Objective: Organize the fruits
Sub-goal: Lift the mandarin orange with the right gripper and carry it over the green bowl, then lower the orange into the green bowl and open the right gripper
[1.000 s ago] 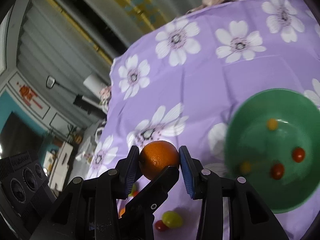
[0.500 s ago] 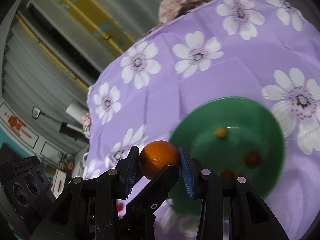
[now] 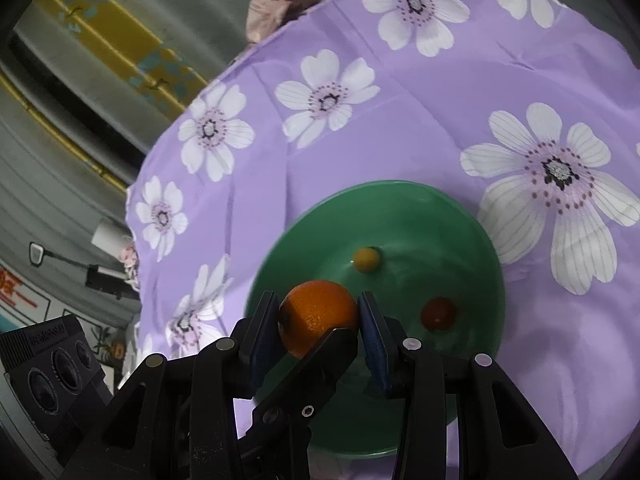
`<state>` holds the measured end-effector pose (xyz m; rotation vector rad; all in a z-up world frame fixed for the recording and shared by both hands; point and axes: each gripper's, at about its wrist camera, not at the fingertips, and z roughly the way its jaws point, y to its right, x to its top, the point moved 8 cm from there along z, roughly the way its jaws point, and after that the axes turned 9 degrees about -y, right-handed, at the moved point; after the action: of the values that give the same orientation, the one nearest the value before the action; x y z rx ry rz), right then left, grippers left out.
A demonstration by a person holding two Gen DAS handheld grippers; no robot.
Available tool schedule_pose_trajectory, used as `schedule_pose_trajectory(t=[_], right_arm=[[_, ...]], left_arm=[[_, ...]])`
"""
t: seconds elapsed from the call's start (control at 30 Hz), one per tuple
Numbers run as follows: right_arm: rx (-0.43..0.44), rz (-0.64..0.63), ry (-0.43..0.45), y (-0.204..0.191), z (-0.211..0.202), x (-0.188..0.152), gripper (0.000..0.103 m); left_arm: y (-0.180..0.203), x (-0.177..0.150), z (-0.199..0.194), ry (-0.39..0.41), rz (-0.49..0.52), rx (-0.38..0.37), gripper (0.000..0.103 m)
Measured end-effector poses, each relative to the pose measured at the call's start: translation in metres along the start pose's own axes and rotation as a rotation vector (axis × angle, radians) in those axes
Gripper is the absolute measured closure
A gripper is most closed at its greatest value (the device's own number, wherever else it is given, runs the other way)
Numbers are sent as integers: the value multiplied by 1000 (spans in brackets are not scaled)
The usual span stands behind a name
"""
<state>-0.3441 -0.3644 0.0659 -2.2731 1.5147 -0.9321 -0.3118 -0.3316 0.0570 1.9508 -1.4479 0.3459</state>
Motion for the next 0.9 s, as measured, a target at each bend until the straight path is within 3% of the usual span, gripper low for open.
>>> schedule_pose_trajectory(t=[0.9], right_arm=[[-108, 27, -100, 15, 24, -5, 60]], left_arm=[[-13, -9, 27, -140, -29, -45, 61]])
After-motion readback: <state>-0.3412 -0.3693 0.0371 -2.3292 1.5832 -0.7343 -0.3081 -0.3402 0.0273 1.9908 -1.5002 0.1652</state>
